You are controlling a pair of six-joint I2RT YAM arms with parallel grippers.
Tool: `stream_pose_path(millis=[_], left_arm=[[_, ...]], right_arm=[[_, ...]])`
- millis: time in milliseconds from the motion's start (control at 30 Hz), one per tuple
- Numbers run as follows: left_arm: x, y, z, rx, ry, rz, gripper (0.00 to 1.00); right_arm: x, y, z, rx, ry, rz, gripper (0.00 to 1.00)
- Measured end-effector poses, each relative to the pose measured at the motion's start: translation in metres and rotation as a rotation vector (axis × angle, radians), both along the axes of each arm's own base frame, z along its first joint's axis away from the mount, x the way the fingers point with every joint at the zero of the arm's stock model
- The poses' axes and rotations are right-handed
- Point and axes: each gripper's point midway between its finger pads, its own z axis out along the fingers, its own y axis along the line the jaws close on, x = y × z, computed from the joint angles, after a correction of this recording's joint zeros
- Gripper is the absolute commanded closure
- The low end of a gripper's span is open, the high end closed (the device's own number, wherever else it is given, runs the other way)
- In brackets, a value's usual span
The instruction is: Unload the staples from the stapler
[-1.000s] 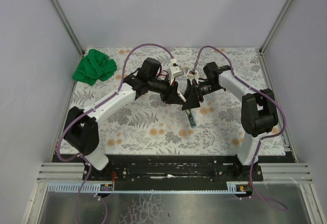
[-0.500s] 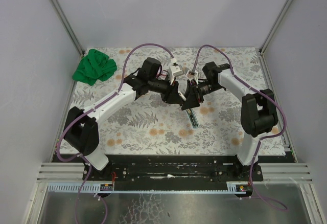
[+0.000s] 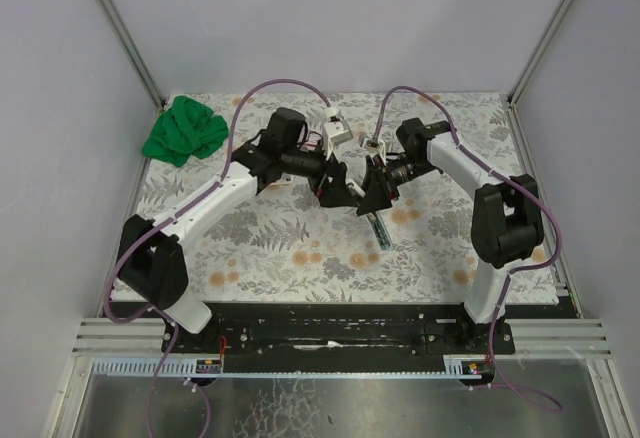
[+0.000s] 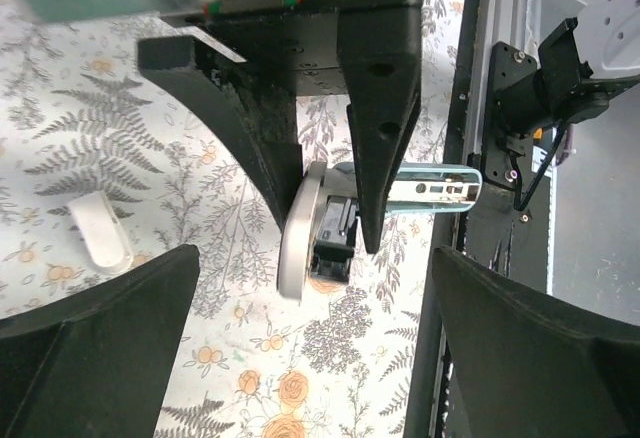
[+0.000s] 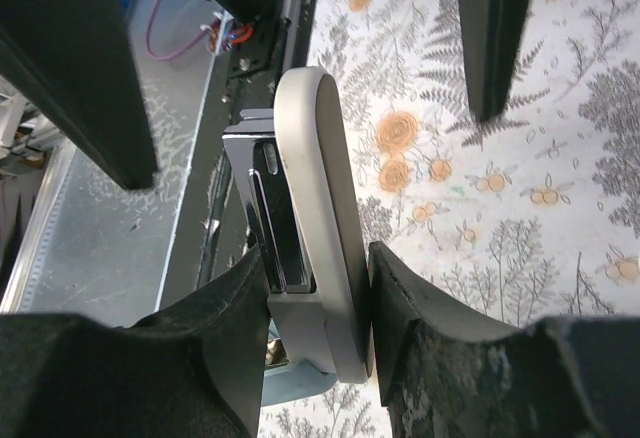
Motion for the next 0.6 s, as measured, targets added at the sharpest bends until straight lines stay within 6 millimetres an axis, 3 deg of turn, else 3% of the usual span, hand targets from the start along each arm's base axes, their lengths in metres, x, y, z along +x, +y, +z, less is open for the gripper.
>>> stream_pose_path(millis=[333, 433, 600], left_arm=[[0.023, 0.044, 0.04, -0.039, -0.119, 0.103, 0.0], [0.031, 0.064, 0.042, -0.031, -0.137, 0.155, 0.0], [0.035, 0.094, 0.028, 0.009, -0.134, 0.237, 0.0]], right_arm=[[0.018, -0.018, -0.016, -0.225, -0.123, -0.102, 0.76], [0.026, -0.029, -0.023, -0.314, -0.185, -0.157, 0.75], [0.038, -0.056, -0.042, -0.479, -0.3, -0.258, 0.74]])
